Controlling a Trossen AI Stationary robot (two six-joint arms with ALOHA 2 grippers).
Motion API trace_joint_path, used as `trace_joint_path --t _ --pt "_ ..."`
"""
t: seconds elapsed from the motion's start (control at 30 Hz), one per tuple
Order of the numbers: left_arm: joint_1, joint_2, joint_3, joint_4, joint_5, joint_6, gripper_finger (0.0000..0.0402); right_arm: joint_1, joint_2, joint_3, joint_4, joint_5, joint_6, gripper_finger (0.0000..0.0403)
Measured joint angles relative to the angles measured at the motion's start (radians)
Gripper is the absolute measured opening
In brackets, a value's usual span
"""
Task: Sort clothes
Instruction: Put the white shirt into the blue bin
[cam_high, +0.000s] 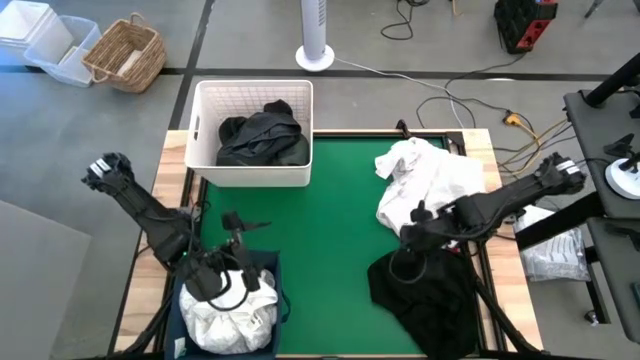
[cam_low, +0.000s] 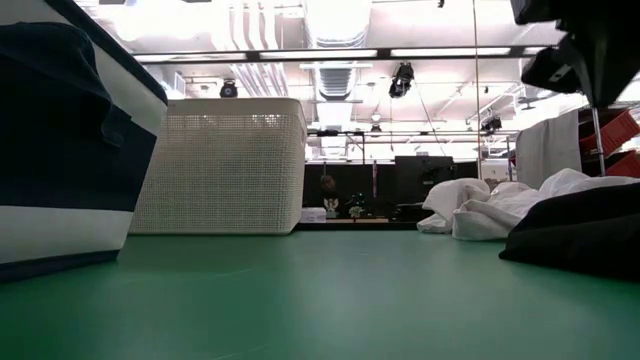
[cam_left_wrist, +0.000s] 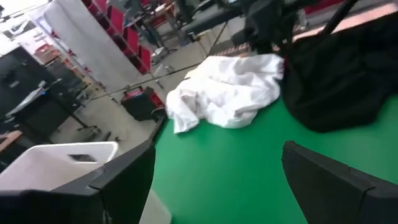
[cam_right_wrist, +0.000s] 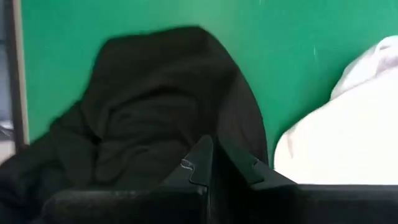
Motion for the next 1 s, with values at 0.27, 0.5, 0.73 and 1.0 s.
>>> trace_joint_path --t 0.27,0.5,0.73,1.0 --pt "-0.073 0.039 0.0 0.084 -0.029 0.0 0.0323 0.001 0.116 0.0 -0.057 -0.01 -0.004 0.0035" --pt "-0.084 0.051 0.0 0.12 -0.037 -0.005 0.0323 0.019 0.153 -0.001 -0.06 0.006 -0.012 0.0142" --pt "-0.083 0.052 0.0 0.129 -0.037 -0.006 0.0323 0.056 0.157 -0.018 -0.056 0.13 -0.01 0.0228" --pt "-0.082 0.052 0.0 0.154 -0.048 0.092 0.0323 0.033 0.157 -0.097 -0.014 0.354 0.226 0.0247"
